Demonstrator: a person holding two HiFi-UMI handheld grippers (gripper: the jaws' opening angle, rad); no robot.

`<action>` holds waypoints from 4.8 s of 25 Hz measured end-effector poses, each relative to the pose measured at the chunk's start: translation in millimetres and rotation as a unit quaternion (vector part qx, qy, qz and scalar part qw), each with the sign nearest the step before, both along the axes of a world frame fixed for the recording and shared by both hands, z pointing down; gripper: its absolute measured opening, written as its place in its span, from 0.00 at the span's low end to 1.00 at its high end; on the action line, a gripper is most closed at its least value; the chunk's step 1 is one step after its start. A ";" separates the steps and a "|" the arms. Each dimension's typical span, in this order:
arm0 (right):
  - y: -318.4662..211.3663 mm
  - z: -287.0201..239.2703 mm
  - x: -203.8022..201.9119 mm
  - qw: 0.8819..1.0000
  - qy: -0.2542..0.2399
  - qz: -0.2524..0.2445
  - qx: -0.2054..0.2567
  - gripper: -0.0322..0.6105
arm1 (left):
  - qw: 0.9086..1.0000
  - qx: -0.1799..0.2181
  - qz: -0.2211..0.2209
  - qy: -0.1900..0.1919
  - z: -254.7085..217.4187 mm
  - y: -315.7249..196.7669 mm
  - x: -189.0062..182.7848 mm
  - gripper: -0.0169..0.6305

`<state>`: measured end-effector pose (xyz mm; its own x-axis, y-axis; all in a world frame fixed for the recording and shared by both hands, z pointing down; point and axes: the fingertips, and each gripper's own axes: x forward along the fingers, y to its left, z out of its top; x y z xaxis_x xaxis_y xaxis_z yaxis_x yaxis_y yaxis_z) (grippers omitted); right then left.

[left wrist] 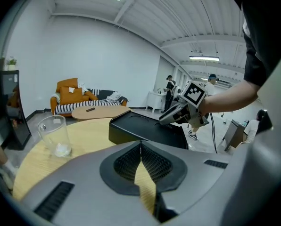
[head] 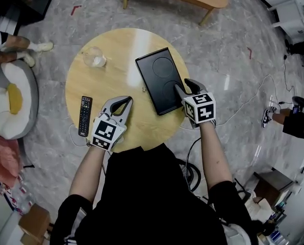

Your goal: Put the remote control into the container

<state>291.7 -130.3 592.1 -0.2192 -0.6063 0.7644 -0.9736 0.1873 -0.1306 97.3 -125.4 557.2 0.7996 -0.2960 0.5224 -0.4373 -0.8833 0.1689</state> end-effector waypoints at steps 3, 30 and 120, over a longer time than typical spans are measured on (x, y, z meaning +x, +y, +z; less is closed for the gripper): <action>-4.3 6.8 -2.9 1.000 -0.007 -0.009 -0.009 0.29 | 1.000 0.000 -0.007 -0.006 3.6 -2.5 -3.0 0.04; -4.6 12.9 -9.7 0.998 -0.054 -0.013 -0.032 0.29 | 0.969 0.068 0.165 -0.170 86.8 -7.9 49.3 0.24; 1.7 -3.9 -6.5 0.995 0.050 0.083 0.023 0.29 | 0.990 0.020 0.064 -0.121 62.2 -9.4 -63.5 0.15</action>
<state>285.2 -128.7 588.1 -0.0376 -0.6633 0.7474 -0.9993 0.0261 -0.0271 33.8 -134.8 619.4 0.6854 -0.2243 0.6928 -0.3441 -0.9382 0.0367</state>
